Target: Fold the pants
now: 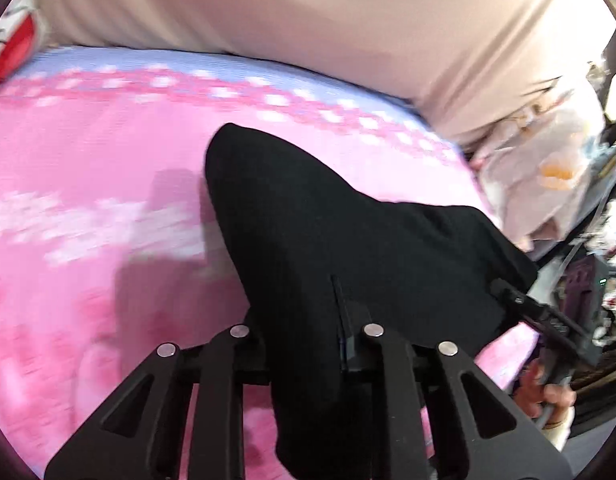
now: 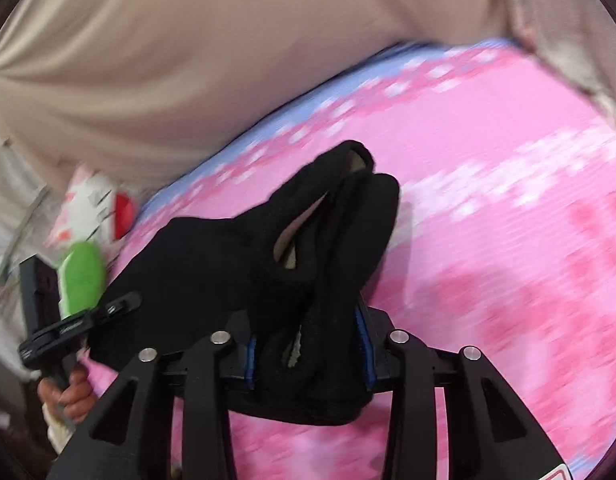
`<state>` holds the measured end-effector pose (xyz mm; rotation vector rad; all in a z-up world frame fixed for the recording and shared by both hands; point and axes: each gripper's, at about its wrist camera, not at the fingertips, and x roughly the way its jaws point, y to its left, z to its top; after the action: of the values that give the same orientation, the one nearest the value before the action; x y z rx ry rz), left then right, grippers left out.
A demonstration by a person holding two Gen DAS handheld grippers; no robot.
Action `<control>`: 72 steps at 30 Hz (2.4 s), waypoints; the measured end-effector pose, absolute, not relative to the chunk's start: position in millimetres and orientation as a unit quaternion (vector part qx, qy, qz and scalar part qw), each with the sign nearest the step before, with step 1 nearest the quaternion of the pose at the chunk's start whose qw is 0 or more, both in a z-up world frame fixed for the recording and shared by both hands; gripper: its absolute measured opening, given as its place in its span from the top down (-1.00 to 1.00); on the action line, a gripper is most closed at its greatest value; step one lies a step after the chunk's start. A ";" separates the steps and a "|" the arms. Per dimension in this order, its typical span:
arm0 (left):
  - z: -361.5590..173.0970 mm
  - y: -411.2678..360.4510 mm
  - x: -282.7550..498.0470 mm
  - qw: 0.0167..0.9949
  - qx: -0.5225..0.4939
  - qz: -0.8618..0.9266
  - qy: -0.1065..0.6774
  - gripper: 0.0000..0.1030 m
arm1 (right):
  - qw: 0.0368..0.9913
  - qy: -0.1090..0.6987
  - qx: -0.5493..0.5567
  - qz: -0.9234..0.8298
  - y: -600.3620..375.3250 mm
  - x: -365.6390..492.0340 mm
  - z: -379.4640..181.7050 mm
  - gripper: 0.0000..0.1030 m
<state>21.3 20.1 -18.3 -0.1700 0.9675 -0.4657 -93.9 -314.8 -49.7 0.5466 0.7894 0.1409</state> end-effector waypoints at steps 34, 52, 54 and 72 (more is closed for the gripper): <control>14.8 -78.5 11.3 0.862 0.017 -0.328 0.386 0.92 | 0.893 0.408 0.166 0.093 -267.9 -103.1 -15.7 -0.15; 14.1 -102.7 -34.8 0.836 0.070 -0.357 0.412 0.70 | 0.878 0.406 0.221 0.126 -300.4 -112.5 -37.8 0.82; -28.6 -125.7 -38.7 0.807 0.104 -0.359 0.457 0.17 | 0.842 0.443 0.286 0.115 -320.6 -106.0 -84.0 0.81; -64.1 -214.7 -86.5 0.825 0.254 -0.372 0.343 -0.88 | 0.801 0.397 0.404 0.192 -374.2 -133.7 -66.6 0.21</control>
<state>-86.5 -214.7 -64.1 0.5397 0.7293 -0.7898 -133.7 -374.2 -66.6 0.8659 0.8521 0.4122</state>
